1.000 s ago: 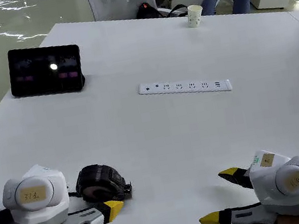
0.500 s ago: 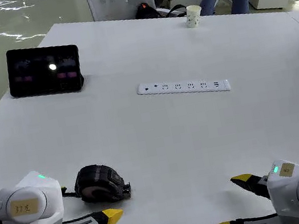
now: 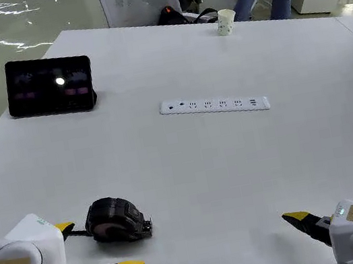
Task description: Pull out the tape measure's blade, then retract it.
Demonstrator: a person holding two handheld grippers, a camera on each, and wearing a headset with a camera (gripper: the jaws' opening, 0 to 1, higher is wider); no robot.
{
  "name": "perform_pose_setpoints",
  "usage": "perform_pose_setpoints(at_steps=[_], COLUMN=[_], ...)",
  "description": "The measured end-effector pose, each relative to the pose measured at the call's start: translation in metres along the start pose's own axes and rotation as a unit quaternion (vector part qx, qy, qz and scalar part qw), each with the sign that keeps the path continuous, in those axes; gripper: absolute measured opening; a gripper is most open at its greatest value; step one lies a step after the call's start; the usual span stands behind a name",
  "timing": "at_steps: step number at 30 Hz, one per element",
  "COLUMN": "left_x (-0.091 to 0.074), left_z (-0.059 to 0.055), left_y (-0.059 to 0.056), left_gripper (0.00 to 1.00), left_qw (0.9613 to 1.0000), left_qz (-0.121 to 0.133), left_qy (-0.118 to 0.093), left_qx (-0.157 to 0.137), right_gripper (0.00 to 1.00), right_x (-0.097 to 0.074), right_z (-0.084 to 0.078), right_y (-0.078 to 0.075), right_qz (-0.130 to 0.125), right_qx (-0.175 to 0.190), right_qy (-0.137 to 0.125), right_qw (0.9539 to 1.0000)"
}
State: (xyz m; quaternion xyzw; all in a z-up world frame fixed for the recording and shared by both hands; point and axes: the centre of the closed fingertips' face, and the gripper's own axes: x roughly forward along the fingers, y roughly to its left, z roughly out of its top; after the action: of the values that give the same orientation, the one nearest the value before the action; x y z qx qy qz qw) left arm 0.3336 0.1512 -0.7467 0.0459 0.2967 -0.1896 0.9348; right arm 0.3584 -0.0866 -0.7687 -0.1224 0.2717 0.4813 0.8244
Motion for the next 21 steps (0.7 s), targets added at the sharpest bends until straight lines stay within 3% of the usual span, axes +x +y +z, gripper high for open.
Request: perform_pose_setpoints(at_steps=[14, 21], left_x=[-0.008, -0.007], left_z=[0.001, -0.004], left_y=[-0.005, -0.004], left_gripper=[0.9, 0.93], left_qw=[0.9994, 0.9994], left_qz=[-0.016, -0.021], left_qy=[-0.023, -0.018], left_qx=[0.019, 0.022], right_gripper=[0.88, 0.91], right_x=[-0.015, -0.022], right_z=[0.004, 0.001], right_y=[-0.001, 0.0], right_qz=[-0.019, -0.027], right_qx=[0.007, 0.009], right_qy=[-0.021, -0.021], right_qw=[0.9996, 0.9994])
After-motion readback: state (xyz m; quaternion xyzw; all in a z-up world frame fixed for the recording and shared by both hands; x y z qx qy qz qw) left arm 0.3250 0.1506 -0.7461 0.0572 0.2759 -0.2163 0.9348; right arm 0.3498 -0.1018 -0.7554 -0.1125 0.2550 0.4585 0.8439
